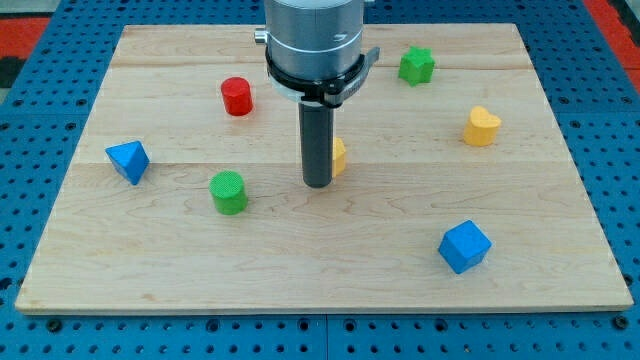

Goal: Slide the yellow hexagon towards green star

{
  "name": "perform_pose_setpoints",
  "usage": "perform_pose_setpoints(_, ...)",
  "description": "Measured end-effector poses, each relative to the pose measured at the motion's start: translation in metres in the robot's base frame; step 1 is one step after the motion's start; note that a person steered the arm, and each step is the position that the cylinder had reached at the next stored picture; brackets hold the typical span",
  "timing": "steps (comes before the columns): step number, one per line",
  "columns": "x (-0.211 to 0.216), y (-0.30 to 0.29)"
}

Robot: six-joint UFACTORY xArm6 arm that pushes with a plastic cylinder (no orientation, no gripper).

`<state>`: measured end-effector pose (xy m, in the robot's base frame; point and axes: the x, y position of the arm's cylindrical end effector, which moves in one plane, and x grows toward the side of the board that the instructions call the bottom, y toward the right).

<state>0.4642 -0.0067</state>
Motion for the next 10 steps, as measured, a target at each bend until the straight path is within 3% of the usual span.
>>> perform_pose_setpoints(3, -0.010, -0.001)
perform_pose_setpoints(5, -0.045, 0.003)
perform_pose_setpoints(8, -0.083, 0.078)
perform_pose_setpoints(10, -0.111, 0.060)
